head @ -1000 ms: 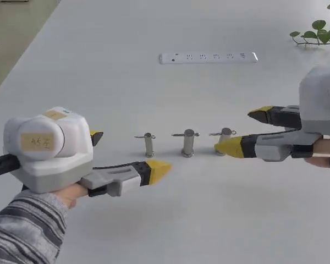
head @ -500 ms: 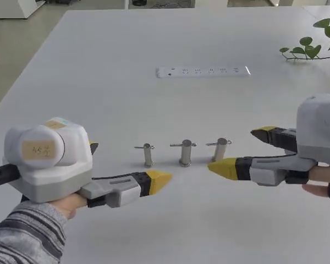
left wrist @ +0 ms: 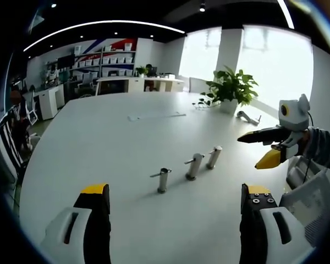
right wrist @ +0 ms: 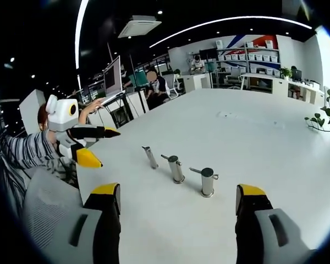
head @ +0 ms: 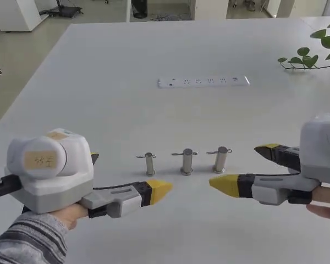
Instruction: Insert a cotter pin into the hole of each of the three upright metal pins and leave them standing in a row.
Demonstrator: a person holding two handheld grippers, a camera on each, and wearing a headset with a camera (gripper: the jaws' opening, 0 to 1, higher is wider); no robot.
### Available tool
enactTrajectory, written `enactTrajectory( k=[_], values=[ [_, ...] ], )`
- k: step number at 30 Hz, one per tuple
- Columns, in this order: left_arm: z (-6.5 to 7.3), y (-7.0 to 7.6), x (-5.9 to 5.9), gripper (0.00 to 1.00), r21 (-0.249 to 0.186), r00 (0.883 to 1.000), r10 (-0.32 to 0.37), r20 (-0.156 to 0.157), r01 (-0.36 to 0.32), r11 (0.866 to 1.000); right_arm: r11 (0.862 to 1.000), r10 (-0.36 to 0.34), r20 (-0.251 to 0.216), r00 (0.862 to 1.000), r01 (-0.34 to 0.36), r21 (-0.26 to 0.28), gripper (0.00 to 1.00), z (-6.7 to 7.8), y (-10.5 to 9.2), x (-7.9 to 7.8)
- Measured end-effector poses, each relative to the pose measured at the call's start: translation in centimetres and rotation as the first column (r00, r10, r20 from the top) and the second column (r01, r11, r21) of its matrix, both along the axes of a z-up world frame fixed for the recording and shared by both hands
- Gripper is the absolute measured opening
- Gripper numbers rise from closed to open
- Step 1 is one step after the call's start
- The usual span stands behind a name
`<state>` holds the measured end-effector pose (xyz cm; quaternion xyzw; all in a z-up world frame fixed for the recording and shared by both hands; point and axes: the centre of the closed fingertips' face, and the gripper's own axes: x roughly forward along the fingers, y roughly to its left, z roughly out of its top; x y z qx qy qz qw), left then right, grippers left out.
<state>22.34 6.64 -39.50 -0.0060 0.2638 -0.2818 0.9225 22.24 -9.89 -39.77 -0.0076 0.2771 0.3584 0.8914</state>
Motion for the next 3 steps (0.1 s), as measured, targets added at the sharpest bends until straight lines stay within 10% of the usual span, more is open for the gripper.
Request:
enactTrajectory(
  k=[3],
  values=[
    [0.02, 0.08, -0.07, 0.99, 0.002, 1.000, 0.002, 0.000, -0.002, 1.000, 1.000, -0.004, -0.006, 1.000, 0.004, 0.001, 0.84, -0.27, -0.08, -0.22]
  ],
)
